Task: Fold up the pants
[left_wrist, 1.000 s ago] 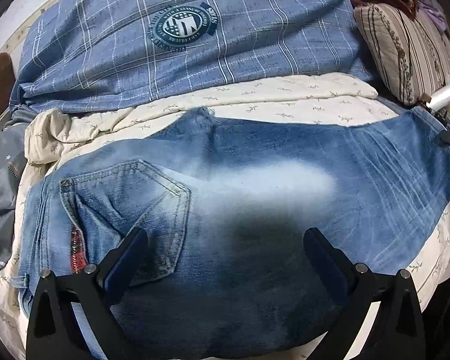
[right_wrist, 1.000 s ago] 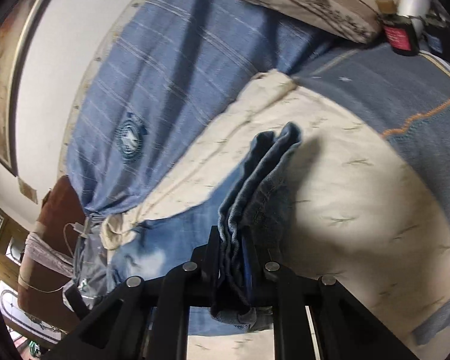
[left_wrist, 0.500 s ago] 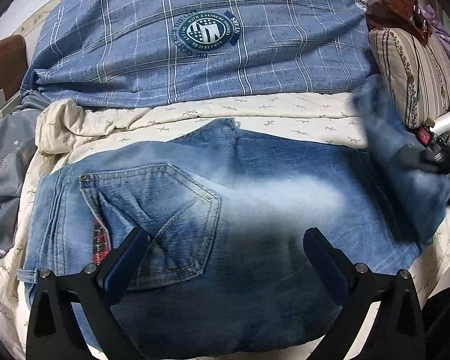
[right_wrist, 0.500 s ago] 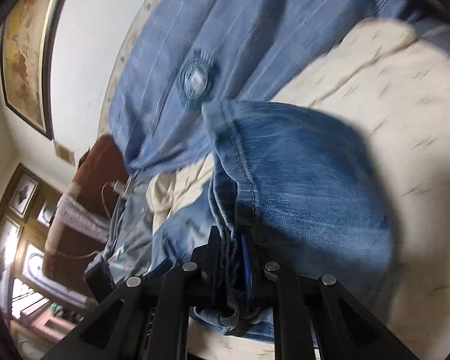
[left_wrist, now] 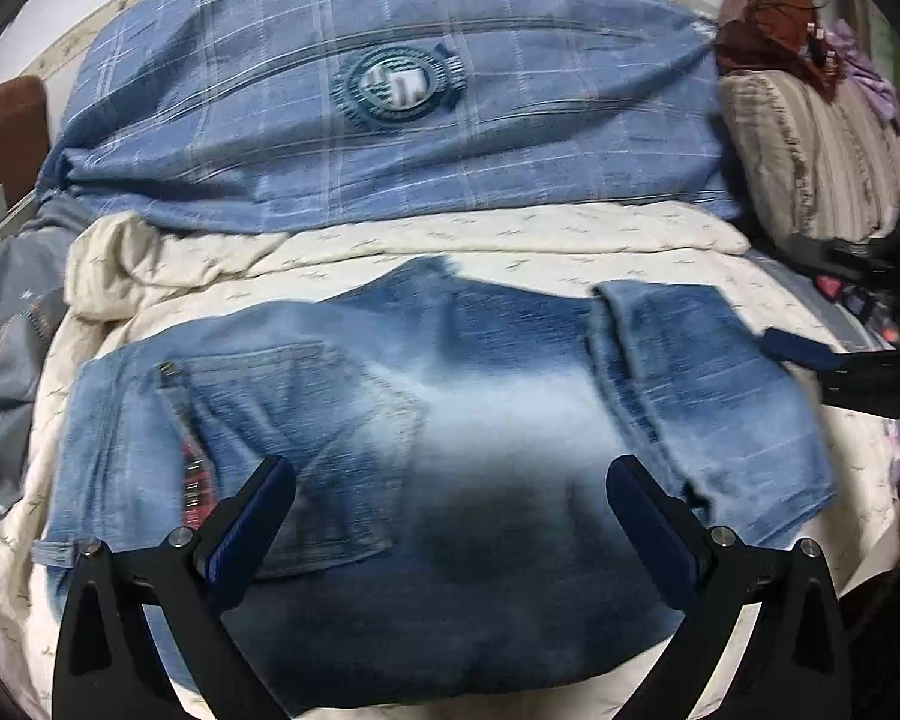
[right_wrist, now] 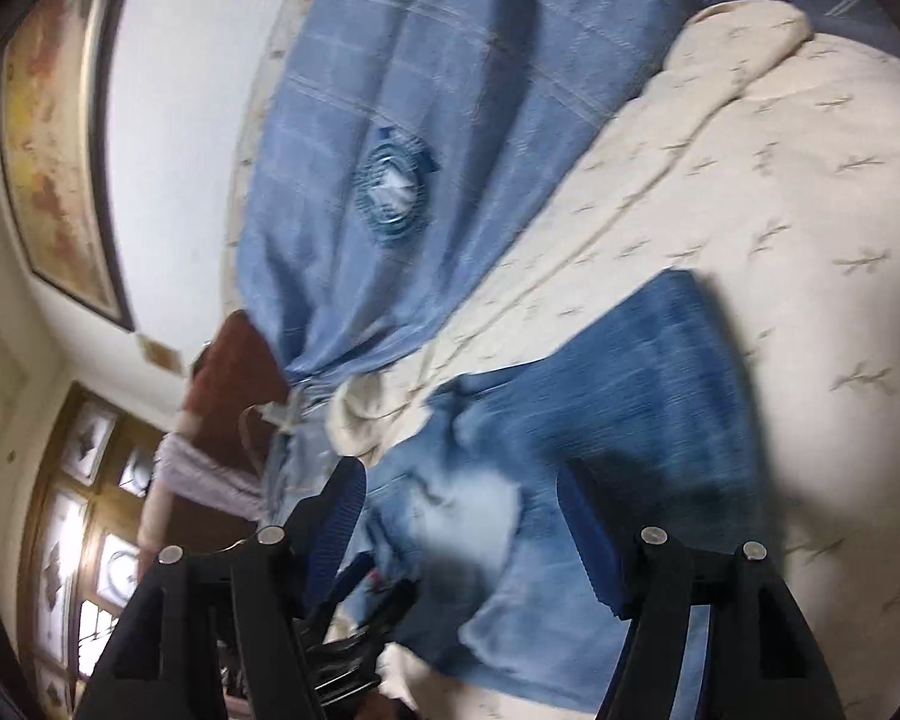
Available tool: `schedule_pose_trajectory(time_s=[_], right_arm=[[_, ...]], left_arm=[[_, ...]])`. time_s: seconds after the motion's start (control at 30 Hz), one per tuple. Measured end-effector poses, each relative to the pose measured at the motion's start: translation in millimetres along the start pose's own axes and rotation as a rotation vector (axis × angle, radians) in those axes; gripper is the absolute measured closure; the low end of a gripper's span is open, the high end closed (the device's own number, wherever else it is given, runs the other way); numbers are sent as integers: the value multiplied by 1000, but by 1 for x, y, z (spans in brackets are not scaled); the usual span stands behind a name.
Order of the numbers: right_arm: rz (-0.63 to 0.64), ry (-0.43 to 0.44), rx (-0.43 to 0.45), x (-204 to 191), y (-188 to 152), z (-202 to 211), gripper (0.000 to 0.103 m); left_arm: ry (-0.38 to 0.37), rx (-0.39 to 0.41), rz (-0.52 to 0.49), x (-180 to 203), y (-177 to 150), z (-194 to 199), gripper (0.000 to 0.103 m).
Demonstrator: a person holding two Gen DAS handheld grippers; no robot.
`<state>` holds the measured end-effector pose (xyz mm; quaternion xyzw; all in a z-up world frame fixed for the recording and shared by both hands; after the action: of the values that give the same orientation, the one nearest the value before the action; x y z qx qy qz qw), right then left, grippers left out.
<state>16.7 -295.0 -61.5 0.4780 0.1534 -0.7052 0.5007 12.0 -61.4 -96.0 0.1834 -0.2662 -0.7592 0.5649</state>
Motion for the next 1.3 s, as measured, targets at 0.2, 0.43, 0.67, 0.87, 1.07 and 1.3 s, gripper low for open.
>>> schedule_pose_trajectory(time_s=[0.2,0.43,0.67,0.87,1.07,1.3], right_arm=[[-17,8,-19,-3,20,-20,33],[-105,-40,-162,21,41,-77,34],[-49,94,-115,-4,43,-66,33],[-36,112,-186,-16,31,-92,33],[15,49,-235,-16,21,-118,33],[124,114,-265,-40,-2,-89,33]], left_arm=[[-54,-4,-105,40,-1,-6,0],[-46,-110,-136,47,-8,-31,0],[-54,-126,-62,25,-4,-29,0],[-12,-37,-55,12,-4,-7,0],[59,16,7,-15,-4,12,0],[135,78,223,-98,-9,71,0]])
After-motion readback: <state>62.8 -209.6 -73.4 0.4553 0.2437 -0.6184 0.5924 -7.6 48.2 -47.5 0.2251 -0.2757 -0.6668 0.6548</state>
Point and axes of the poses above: each gripper's, at about its wrist camera, not at the fingertips, and z roughly against the way its jaws point, x to its right, y to its top, the point moved 4 cm from there along -z, roughly the way its jaws point, and after that the axes turned 9 degrees about -x, right-handed, at the moved point
